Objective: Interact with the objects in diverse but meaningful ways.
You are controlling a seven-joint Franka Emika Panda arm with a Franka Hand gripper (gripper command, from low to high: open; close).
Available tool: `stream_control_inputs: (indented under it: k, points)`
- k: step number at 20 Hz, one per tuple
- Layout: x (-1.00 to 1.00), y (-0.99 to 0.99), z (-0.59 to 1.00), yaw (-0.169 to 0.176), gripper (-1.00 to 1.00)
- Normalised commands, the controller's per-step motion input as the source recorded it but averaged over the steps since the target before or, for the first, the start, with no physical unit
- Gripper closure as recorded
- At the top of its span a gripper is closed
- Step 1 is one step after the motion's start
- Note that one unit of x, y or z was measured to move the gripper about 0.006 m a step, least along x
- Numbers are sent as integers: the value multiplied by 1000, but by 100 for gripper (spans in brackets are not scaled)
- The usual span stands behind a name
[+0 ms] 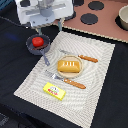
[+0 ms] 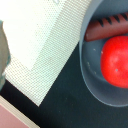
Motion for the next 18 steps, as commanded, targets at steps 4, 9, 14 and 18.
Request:
stream_control_inputs:
  k: [4, 9, 14, 18]
  points:
    - [10, 0, 0, 0, -100]
    - [0, 0, 0, 0, -100]
    - [0, 0, 0, 0, -100]
    - [0, 0, 0, 0, -100]
